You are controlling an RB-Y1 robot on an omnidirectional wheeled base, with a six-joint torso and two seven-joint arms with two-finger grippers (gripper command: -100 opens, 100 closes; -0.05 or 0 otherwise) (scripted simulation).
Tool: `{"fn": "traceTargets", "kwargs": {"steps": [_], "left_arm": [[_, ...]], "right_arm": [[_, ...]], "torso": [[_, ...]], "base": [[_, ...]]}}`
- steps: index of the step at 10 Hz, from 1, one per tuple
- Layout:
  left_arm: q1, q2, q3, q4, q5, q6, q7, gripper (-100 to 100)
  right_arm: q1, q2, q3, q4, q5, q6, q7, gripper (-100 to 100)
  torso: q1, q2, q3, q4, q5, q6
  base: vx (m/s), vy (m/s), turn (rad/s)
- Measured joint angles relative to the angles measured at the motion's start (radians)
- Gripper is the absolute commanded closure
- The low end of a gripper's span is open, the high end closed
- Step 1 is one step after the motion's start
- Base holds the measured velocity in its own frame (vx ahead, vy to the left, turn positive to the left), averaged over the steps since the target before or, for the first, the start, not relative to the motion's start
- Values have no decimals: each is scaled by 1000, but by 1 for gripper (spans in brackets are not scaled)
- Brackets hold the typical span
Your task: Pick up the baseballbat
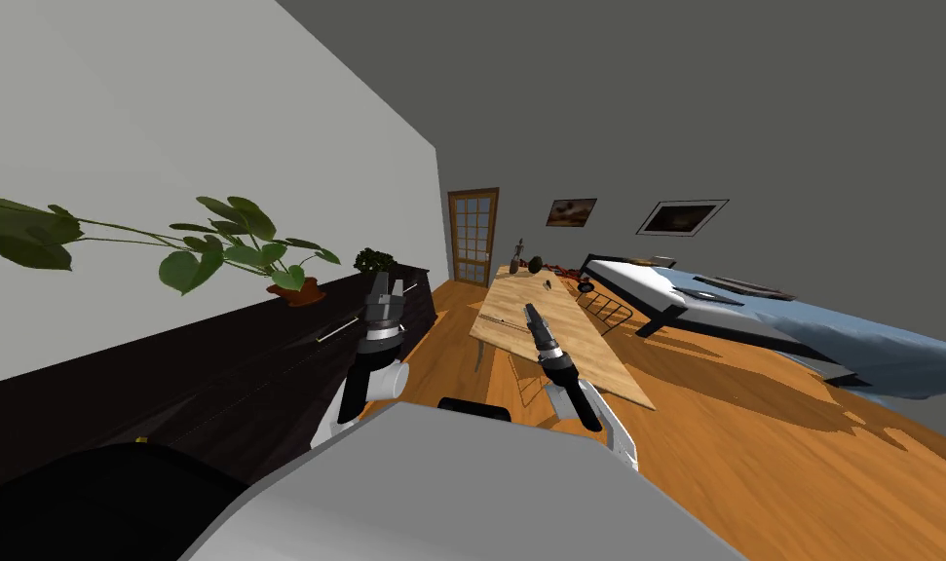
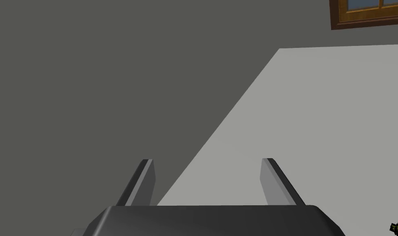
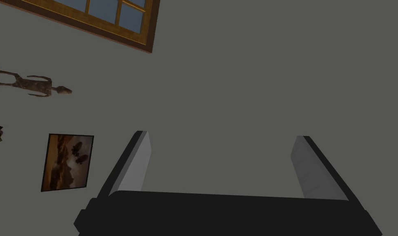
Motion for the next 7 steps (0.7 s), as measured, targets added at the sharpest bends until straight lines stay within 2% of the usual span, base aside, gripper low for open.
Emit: {"fn": "traceTargets", "kwargs": {"steps": [3, 5, 7], "left_arm": [[0, 0, 0, 0, 0, 0, 0, 0], [0, 0, 0, 0, 0, 0, 0, 0], [0, 0, 0, 0, 0, 0, 0, 0]], "right_arm": [[-32, -39, 42, 66, 29, -2, 30, -100], [-68, -68, 69, 117, 49, -2, 49, -100], [-87, -97, 96, 163, 70, -17, 70, -100]], "torso": [[0, -2, -1, 0, 0, 1], [-1, -3, -2, -1, 0, 1], [0, -3, -1, -1, 0, 1]], "base": [[-44, 12, 106], [-39, 12, 103], [-24, 10, 39]]}}
